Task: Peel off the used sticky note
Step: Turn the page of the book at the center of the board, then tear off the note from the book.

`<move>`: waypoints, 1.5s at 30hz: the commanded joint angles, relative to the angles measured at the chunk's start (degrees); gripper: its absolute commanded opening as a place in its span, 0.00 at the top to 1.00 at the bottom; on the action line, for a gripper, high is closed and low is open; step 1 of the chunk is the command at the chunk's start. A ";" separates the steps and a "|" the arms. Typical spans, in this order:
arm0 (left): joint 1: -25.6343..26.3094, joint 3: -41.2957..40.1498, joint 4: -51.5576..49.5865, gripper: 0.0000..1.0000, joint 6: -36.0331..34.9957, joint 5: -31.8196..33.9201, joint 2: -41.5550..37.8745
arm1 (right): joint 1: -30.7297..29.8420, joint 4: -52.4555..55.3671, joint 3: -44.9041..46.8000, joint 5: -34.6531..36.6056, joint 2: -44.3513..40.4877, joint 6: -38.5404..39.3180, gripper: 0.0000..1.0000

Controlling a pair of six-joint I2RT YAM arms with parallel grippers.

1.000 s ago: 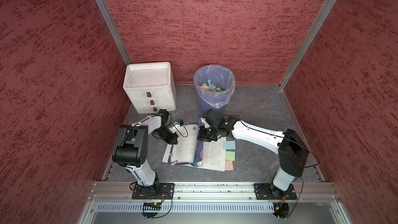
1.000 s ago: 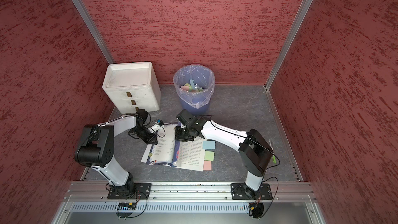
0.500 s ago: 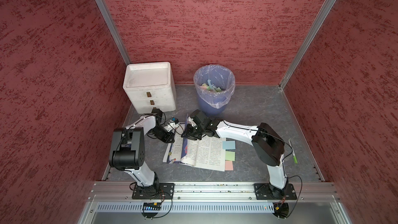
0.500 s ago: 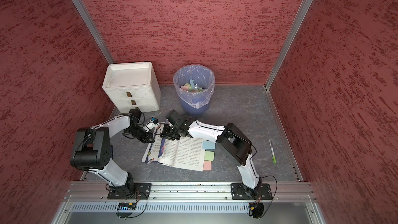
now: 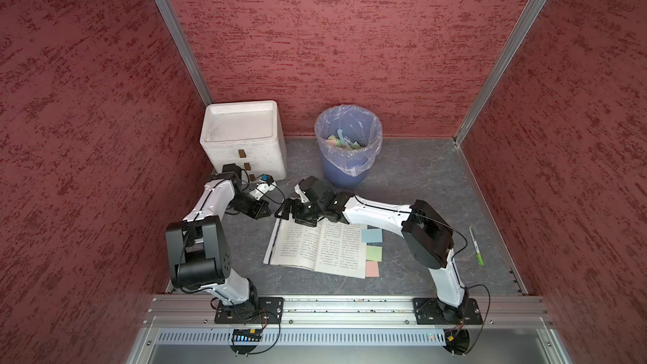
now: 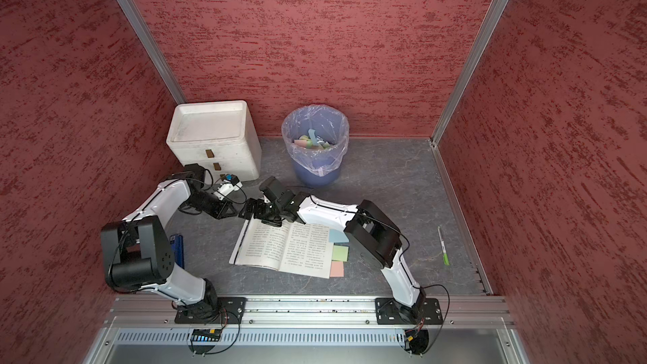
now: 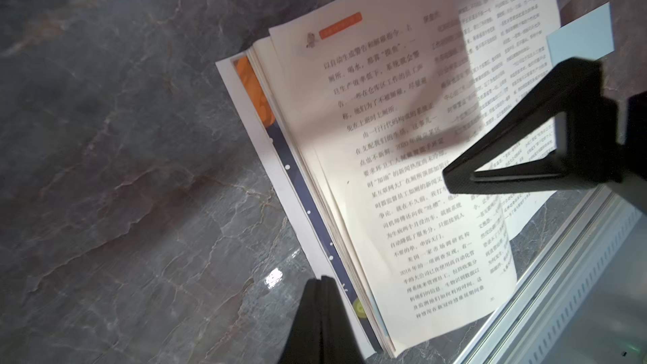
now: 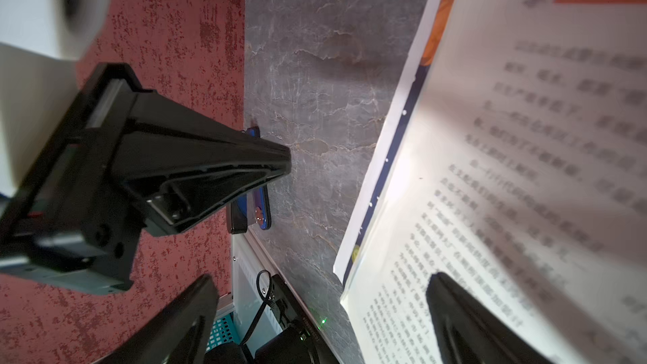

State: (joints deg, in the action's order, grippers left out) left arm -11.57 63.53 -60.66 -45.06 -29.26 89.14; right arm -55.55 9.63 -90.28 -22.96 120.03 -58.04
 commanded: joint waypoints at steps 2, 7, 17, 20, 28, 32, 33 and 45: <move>1.03 1.81 -2.44 1.00 0.73 -2.94 -1.98 | -0.35 -3.76 1.11 -0.47 -0.49 0.67 0.05; 6.94 0.96 -1.79 1.00 4.45 -3.47 -2.39 | 0.17 1.30 7.17 6.09 -9.86 5.75 0.04; 23.77 5.76 -1.87 1.00 9.56 -5.60 -3.34 | 1.62 35.92 26.78 46.92 -41.32 11.17 0.01; 28.40 6.88 0.32 1.00 10.14 -3.45 -1.29 | 4.03 37.42 32.57 43.69 -47.80 13.33 0.02; 39.92 9.75 6.50 0.99 12.12 1.72 5.16 | 13.92 23.91 48.01 22.73 -59.67 14.34 0.04; 43.96 12.59 8.79 0.86 13.32 1.49 9.69 | 20.35 16.74 53.90 12.92 -62.29 14.36 0.14; 44.81 13.38 9.07 0.83 13.52 1.65 11.10 | 22.19 15.15 54.99 10.36 -61.52 14.40 0.17; 53.17 23.97 12.11 0.87 14.91 5.53 25.90 | 29.76 0.24 58.84 -3.31 -47.01 15.36 0.33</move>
State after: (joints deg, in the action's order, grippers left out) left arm 40.58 84.97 -50.24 -31.16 -24.77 113.03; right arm -27.64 16.56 -32.75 -21.47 71.75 -43.42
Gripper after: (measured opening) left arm 0.131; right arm 0.672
